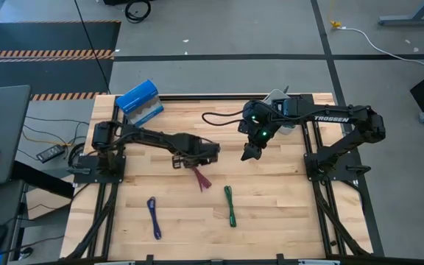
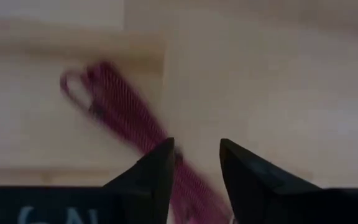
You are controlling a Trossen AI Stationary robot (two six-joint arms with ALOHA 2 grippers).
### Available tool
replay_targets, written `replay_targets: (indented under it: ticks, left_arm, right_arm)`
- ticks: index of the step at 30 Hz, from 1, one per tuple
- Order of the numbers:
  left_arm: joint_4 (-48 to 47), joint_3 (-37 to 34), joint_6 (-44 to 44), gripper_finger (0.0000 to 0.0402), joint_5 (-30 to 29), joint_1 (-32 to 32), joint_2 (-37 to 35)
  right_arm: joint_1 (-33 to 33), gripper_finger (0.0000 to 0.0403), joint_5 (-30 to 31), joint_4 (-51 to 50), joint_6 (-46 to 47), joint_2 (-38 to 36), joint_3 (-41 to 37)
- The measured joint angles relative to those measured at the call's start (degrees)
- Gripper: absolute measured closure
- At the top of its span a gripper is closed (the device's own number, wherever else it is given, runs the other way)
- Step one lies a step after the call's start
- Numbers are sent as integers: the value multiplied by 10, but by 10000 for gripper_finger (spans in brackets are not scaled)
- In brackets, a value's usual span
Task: Pick and place USB-C Cables
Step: Put the ziptied light red USB charger cable into the bin
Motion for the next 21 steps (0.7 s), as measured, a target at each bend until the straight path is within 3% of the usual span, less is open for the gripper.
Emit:
replay_targets:
  ticks: [10, 21]
  left_arm:
    - [-8, 0, -112, 228, 18, -20, -1]
    - [-32, 0, -218, 189, -8, -46, 1]
  right_arm:
    - [0, 237, -2, -2, -9, 0, 0]
    - [-1, 237, -2, -2, -31, 0, 0]
